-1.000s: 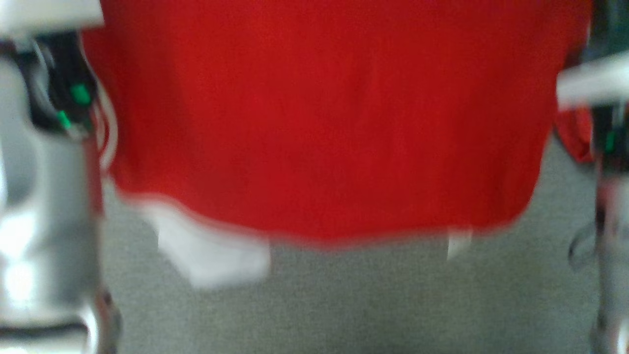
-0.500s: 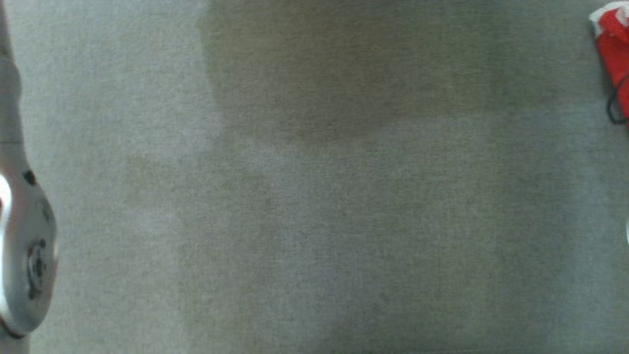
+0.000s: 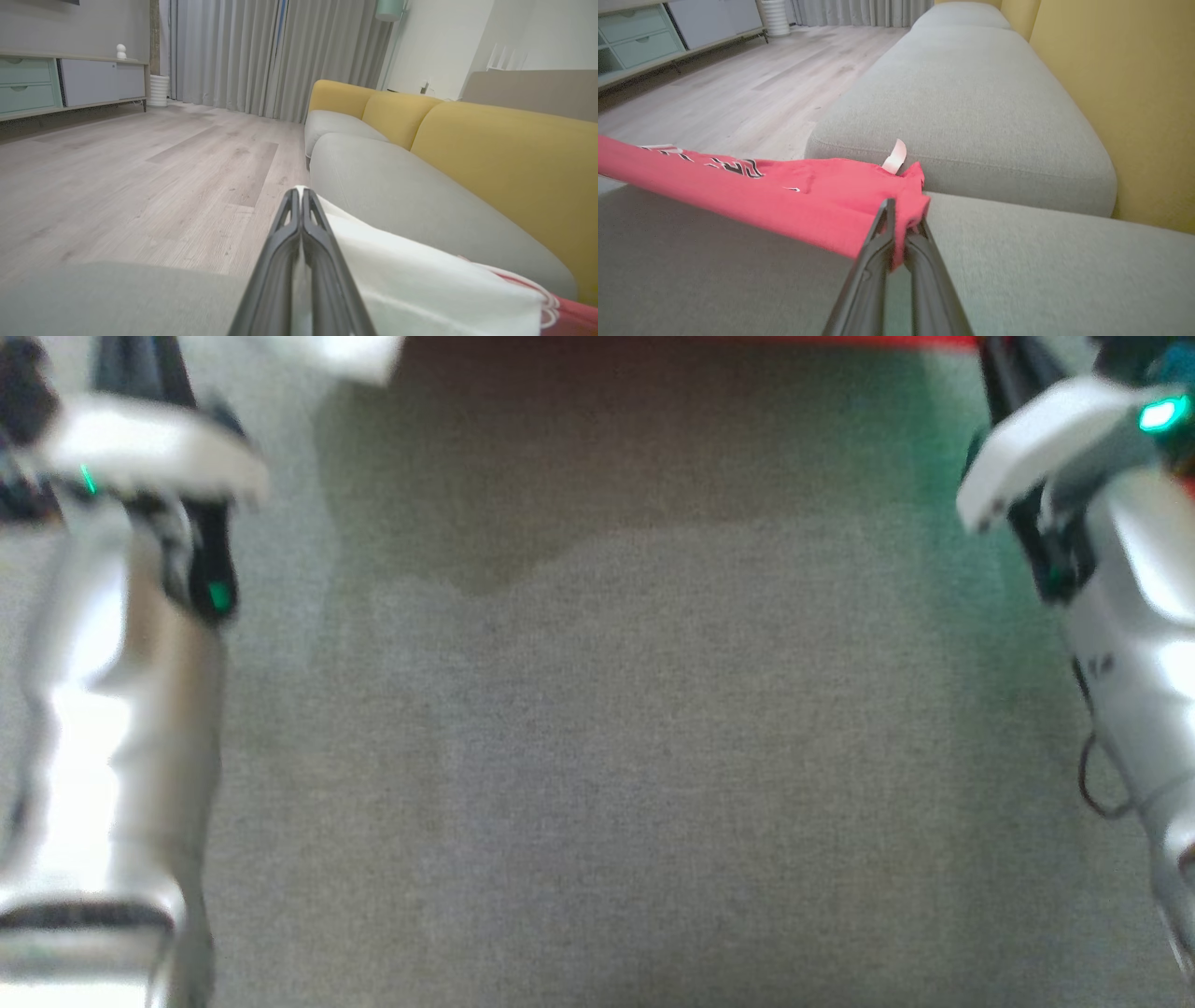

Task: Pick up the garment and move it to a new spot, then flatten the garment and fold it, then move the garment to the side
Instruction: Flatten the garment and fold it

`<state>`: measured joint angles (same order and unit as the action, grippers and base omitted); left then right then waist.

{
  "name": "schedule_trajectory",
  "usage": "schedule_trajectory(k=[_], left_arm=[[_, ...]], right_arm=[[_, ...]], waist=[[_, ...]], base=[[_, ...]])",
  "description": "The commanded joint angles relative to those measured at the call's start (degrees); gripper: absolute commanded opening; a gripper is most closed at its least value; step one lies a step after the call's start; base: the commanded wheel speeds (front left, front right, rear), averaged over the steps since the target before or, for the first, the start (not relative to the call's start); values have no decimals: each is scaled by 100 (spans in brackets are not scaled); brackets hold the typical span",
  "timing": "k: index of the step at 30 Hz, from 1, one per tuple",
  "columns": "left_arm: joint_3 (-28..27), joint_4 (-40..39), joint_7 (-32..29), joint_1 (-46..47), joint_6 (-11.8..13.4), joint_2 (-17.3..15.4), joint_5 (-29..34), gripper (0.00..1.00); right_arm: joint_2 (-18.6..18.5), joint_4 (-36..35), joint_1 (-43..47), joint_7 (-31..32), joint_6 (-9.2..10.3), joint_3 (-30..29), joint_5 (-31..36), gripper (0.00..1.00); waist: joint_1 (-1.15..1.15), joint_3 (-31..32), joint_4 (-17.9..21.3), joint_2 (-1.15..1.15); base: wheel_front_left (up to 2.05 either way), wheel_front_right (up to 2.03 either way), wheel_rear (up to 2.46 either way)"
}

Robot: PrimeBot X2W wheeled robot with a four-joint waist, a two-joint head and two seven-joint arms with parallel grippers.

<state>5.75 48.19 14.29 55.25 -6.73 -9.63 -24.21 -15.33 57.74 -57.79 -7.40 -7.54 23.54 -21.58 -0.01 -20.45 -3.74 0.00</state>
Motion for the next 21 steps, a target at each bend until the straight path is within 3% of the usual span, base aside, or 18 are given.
schedule_trajectory(k=[1,8,17,21], left_arm=[[-90,-280,69,-122,-33,-274,6,0],[313,-1001,11,-1640,-73,-346,-509,0],[548,-2132,-336,-3069,-68,-612,-887,0],[617,-2744,-563,-3703,45,-679,-914,0]], right_arm=[[-137,-197,154,52,5,173,-142,0],[-695,-780,1083,287,5,922,-1024,0],[-1172,-1478,2009,434,5,1304,-1755,0],[-1343,-1747,2434,524,5,1391,-1962,0]], waist=[[1,252,-14,0],[1,861,-88,0],[1,1394,-174,0],[1,1617,-163,0]], base=[[0,0,0],[0,0,0],[0,0,0],[0,0,0]])
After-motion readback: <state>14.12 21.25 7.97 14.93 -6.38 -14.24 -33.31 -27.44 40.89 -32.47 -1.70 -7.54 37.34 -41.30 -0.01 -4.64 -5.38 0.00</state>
